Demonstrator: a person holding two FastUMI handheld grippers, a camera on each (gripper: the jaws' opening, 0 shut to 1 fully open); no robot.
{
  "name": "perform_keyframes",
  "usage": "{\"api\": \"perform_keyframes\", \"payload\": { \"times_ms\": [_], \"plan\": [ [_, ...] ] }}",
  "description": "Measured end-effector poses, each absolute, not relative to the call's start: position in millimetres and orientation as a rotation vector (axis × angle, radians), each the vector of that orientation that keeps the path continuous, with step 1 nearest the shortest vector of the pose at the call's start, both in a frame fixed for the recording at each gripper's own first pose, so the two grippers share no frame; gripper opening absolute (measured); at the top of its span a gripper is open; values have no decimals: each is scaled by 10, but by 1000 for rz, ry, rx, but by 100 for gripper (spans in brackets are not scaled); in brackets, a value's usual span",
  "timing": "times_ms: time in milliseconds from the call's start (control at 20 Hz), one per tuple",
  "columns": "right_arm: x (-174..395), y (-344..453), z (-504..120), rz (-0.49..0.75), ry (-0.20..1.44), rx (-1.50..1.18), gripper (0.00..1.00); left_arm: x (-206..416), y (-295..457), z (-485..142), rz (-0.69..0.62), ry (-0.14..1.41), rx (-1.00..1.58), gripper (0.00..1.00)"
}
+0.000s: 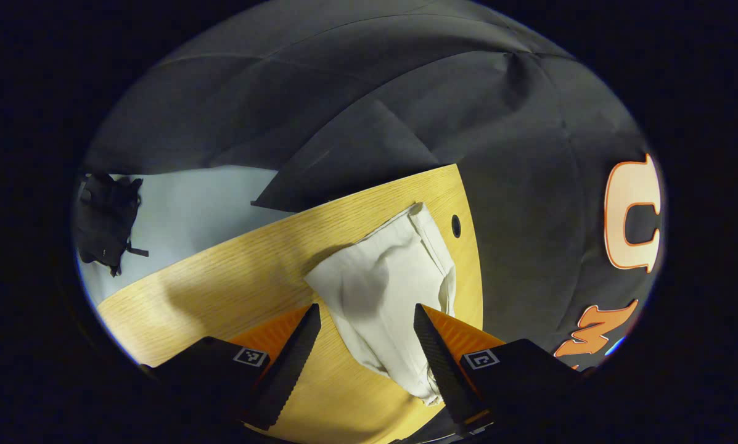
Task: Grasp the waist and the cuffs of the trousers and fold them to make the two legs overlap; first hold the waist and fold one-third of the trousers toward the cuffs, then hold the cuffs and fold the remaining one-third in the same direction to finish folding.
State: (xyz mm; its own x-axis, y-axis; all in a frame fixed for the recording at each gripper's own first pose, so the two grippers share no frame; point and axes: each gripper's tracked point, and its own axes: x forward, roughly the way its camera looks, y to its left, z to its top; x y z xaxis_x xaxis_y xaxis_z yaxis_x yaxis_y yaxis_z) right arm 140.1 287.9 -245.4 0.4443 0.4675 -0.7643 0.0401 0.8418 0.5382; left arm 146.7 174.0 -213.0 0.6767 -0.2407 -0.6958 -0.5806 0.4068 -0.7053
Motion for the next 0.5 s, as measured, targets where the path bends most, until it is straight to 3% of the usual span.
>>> {"api": "perform_keyframes", "payload": {
  "times_ms": [400, 500],
  "plan": [
    [1301, 2668, -2499, 228, 1103, 620, 98, 1699, 1730, -2262, 226, 856, -1139, 100],
    [1274, 2657, -2494, 225, 1105, 646, 98, 1745, 1706, -2337, 217, 875, -1118, 90]
  ]
}}
